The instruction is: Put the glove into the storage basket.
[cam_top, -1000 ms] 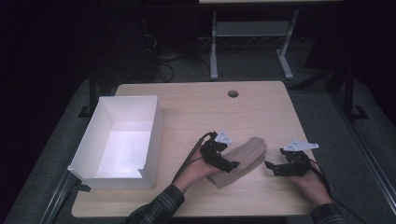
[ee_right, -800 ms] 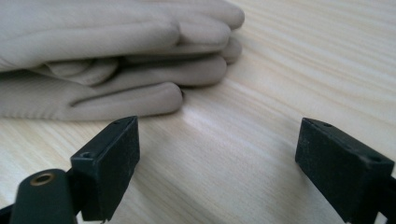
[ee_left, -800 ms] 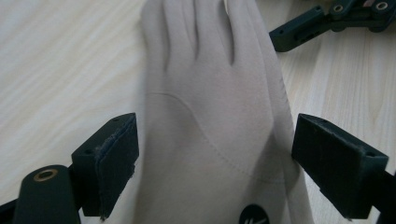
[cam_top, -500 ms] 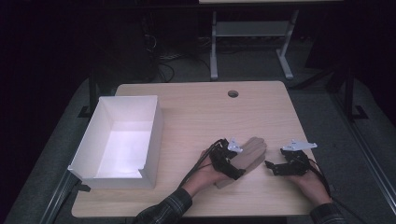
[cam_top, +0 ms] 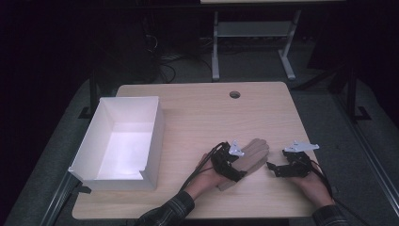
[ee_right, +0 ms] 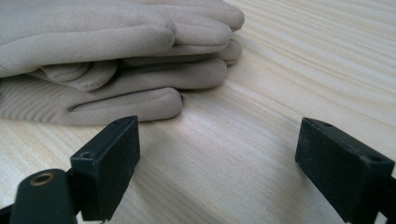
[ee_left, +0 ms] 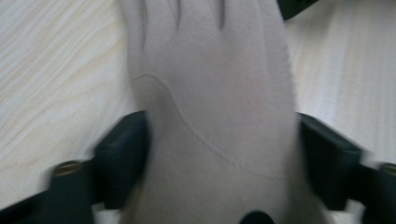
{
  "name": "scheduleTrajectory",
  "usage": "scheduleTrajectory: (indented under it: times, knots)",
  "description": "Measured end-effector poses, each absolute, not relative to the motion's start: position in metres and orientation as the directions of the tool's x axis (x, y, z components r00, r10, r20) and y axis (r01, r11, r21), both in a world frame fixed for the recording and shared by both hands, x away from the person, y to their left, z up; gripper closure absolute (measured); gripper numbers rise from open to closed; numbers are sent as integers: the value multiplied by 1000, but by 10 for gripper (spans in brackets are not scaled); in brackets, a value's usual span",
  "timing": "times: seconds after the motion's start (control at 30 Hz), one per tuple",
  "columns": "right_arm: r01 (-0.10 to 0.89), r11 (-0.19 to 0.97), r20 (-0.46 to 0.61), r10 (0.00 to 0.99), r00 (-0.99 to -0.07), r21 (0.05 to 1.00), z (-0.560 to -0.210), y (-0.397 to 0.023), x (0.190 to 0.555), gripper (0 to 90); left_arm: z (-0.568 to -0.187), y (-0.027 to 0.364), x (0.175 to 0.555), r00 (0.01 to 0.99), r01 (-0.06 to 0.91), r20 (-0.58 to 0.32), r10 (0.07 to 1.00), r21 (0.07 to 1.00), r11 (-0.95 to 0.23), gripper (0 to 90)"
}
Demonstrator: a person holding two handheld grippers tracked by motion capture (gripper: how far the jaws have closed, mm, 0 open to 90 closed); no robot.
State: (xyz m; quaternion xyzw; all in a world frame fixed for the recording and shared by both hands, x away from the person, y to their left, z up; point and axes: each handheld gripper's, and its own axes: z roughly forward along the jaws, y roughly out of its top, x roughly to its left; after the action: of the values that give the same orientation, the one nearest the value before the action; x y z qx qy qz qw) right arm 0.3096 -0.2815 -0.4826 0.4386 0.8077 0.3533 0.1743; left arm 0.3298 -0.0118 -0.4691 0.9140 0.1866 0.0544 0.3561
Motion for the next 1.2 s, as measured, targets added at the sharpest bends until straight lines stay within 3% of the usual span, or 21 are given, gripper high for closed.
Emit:
scheduleTrajectory:
  times: [0.07, 0.3, 0.67, 1.2]
  knots:
    - [586, 365, 29, 832, -554, 723, -483, -281, 310, 134, -468, -10, 328, 928, 298, -42, 370, 680, -670, 480]
    - [586, 364, 29, 832, -553, 724, -483, -280, 310, 135, -466, -9, 327, 927, 323, -85, 365, 677, -662, 656]
    - [585, 367, 32, 829, -559, 723, -482, -280, 309, 133, -455, 1, 330, 923, 352, -139, 358, 682, -641, 673]
    - [591, 364, 38, 830, -557, 720, -482, -279, 309, 134, -389, 45, 338, 892, 405, -175, 417, 719, -564, 671]
